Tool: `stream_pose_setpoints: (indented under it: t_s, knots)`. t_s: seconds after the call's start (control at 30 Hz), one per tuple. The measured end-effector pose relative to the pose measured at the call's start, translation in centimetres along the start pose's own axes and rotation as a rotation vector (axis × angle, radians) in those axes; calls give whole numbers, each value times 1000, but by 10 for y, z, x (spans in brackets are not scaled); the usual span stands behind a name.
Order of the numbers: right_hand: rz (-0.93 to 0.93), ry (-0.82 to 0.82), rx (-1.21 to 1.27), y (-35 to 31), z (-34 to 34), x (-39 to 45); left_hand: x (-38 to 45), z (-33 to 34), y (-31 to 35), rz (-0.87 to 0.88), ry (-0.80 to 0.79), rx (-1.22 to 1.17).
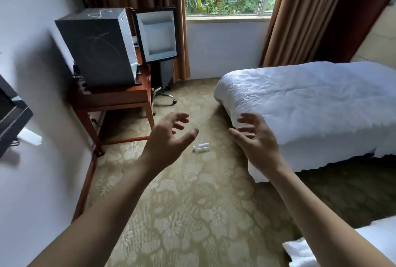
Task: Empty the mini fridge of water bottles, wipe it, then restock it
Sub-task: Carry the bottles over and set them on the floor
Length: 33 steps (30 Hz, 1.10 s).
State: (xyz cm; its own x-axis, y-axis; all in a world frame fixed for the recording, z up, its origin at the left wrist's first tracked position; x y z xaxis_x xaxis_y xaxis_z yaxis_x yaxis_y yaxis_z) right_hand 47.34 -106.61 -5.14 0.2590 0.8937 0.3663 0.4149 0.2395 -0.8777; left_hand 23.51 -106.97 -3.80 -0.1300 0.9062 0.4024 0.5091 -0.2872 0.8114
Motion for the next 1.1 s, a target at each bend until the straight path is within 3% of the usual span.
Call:
stream_pose_setpoints:
  t_s: [0.43,0.7,0.87,1.1]
  knots:
    - [35,-30,-7,112,71,249,233,148,-73,-22,-42,0]
    - [-11,-252,-42,163,160,429,391,212,-135,-103,27,63]
    - [38,-386,-79,216,227,499,454,252,-205,-198,-24,138]
    - [159,-527,-237,348,336,586,540,335,-355,-362,-160,211]
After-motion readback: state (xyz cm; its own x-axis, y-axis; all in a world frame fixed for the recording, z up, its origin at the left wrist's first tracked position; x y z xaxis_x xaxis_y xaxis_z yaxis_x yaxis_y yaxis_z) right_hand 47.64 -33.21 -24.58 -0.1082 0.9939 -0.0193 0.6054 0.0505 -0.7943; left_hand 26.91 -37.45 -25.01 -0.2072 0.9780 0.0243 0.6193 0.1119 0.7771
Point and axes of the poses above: each hand's wrist, its own x-axis towards the middle knuckle, its own z-axis out of the palm, y = z × x, the point moved 5 cm from there along x, towards the middle knuckle, and after that the axes turned 11 degrees about y, right-handed, at the moved point
